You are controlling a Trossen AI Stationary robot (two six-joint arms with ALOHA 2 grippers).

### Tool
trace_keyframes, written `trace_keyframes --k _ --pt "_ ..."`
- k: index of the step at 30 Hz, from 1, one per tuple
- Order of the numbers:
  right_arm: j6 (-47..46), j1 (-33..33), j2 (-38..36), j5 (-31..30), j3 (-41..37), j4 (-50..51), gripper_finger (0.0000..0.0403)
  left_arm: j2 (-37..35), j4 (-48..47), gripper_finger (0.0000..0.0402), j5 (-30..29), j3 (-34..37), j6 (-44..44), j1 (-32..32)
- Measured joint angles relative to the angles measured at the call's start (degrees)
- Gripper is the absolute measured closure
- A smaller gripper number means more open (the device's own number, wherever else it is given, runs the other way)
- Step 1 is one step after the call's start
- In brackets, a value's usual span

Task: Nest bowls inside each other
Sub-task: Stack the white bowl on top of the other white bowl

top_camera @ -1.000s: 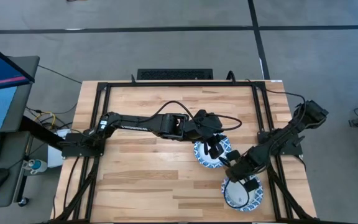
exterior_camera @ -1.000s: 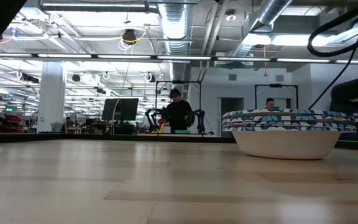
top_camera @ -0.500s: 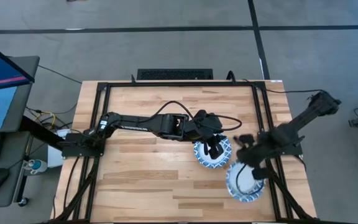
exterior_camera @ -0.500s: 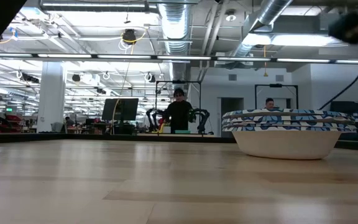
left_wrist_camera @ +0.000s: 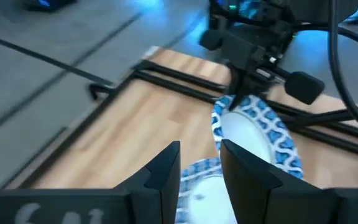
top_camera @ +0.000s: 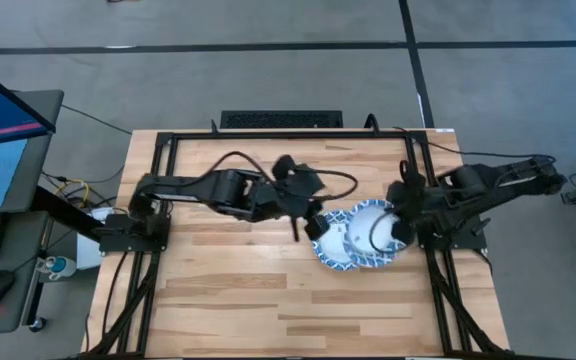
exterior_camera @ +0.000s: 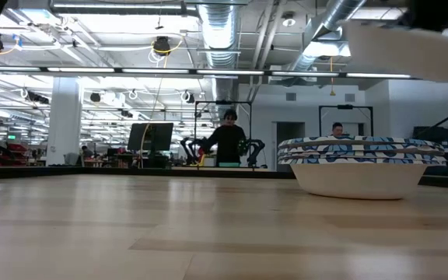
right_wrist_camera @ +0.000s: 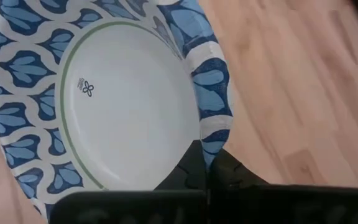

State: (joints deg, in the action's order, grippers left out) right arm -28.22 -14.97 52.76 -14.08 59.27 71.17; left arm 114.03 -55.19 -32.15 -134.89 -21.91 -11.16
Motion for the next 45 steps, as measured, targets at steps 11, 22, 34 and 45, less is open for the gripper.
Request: trace_keyframes --k 11,22,34,45 --pt "9.2 11.6 9.8 6.6 -0.1 -12.0 0.0395 -2.3 -13.7 0.0294 -10.4 0.0 -4.3 -1.9" --pt "13.3 14.1 20.2 8.3 -3.0 -20.1 0.0395 -2.3 -24.7 0.0294 -11.4 0.0 -11.5 -1.8" --pt "17.8 17.3 32.0 14.7 -3.0 -19.7 0.0329 -2.3 -24.8 0.0294 -9.3 0.0 -9.9 -1.6" --pt "19.7 17.4 35.0 15.3 -1.1 -16.7 0.0251 -2.2 -25.1 0.0294 -8.8 0.0 -8.7 -1.6"
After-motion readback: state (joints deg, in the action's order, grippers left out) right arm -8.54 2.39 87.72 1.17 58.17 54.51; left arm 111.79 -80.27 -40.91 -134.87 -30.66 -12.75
